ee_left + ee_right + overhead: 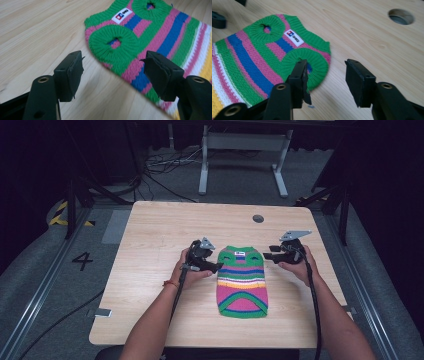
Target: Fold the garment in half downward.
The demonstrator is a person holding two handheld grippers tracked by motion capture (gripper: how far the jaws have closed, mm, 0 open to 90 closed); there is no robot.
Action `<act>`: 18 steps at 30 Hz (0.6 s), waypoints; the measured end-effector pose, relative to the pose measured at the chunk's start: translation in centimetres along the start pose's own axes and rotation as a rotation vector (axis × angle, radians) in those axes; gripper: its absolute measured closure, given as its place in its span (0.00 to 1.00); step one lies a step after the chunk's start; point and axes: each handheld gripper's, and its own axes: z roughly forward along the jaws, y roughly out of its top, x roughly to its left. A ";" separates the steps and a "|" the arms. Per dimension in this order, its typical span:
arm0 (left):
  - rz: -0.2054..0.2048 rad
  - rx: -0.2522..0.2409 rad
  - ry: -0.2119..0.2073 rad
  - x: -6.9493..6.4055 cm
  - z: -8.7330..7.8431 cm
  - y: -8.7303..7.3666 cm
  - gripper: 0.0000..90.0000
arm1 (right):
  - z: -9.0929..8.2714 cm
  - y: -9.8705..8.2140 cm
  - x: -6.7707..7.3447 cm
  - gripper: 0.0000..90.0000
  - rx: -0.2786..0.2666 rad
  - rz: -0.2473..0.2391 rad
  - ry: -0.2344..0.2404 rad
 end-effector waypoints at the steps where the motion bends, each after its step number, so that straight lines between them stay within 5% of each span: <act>1: -0.015 -0.001 0.004 0.1 0.9 0.4 0.35 | 0.9 0.5 0.1 0.67 0.020 -0.026 -0.007; 10: -0.043 -0.046 0.030 1.6 2.3 1.9 0.43 | 3.4 1.3 -0.2 0.66 0.038 0.009 -0.027; 15: -0.063 -0.010 0.029 2.7 3.6 1.8 0.49 | 4.3 1.3 -0.6 0.70 0.086 0.016 -0.054; 18: -0.069 -0.016 0.008 2.9 4.0 2.0 0.50 | 4.6 1.1 -0.9 0.70 0.069 0.046 -0.046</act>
